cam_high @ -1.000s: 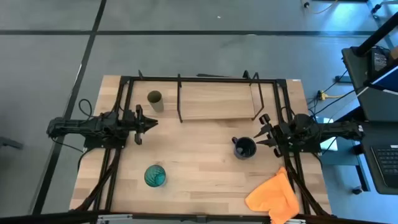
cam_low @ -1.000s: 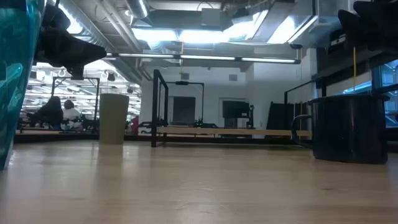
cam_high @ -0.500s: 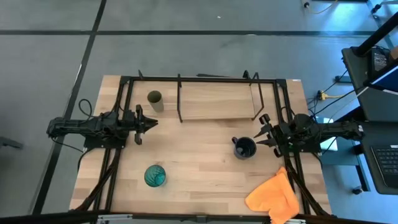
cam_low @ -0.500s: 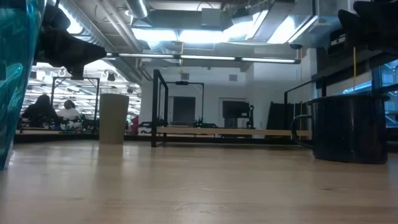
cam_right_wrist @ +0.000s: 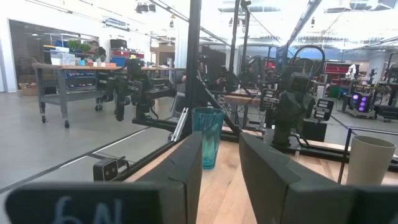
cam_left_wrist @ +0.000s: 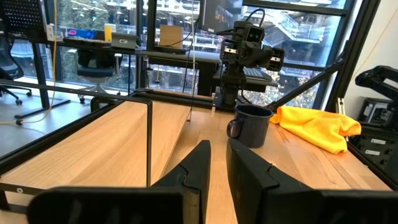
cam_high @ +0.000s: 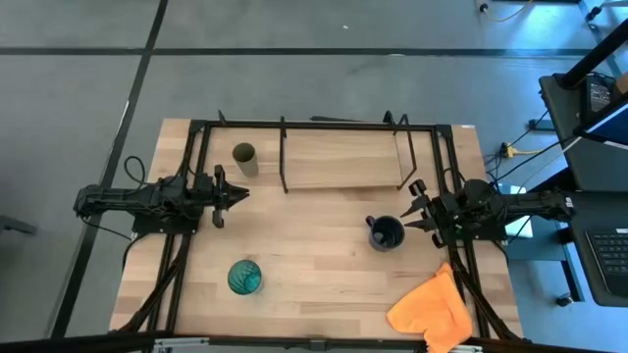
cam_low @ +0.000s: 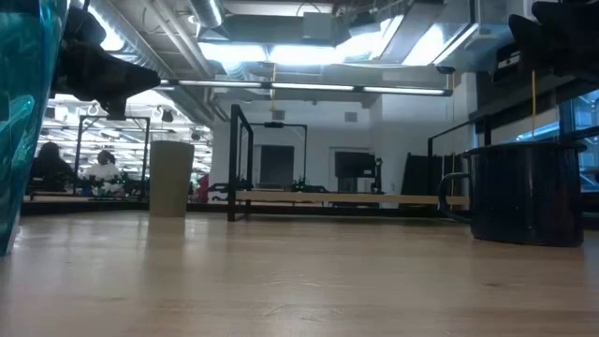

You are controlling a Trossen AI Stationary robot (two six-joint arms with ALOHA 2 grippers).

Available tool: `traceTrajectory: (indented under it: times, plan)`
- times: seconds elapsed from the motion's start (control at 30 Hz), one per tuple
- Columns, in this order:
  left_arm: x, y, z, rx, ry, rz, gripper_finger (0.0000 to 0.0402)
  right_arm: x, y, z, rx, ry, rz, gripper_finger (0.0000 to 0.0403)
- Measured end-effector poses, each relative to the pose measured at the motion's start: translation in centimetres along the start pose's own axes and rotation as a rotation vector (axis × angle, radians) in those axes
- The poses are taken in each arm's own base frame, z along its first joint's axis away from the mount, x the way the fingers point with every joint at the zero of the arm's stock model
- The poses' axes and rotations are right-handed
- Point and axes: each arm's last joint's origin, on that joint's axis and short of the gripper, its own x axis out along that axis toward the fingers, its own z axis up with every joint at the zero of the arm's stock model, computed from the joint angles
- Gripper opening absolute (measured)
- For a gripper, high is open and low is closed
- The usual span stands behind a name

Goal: Stack small to large cups/mugs on shelf

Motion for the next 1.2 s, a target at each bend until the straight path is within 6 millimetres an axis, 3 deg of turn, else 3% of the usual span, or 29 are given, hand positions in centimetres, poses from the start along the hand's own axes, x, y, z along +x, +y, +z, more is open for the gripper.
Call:
traceTrajectory:
  times: [0.37,0.5,0.6,0.8,0.87,1.0,1.2]
  plan:
    - [0.0,0.0,0.0,0.000,0.000,0.000,0.0047,0.0,0.0,0.6,0.040,-0.065,0.001,0.0109]
    - [0.0,0.0,0.0,0.000,0.000,0.001,0.0047,0.0,0.2,3.7,0.278,-0.103,0.090,0.0109]
    - [0.0,0.0,0.0,0.000,0.000,0.000,0.0047,0.3,0.3,5.5,0.299,0.072,0.146,0.0109]
    - [0.0,0.0,0.0,0.000,0.000,0.000,0.0047,0.4,-0.3,7.2,0.437,0.600,-0.100,0.0109]
    - [0.0,0.0,0.0,0.000,0.000,0.000,0.0047,0.6,-0.3,7.8,0.462,0.666,-0.109,0.0109]
    - [0.0,0.0,0.0,0.000,0.000,0.000,0.0047,1.5,-0.6,9.9,0.602,0.626,-0.136,0.0109]
    - [0.0,0.0,0.0,0.000,0.000,0.000,0.0047,2.9,-1.1,14.5,0.745,0.309,-0.128,0.0109]
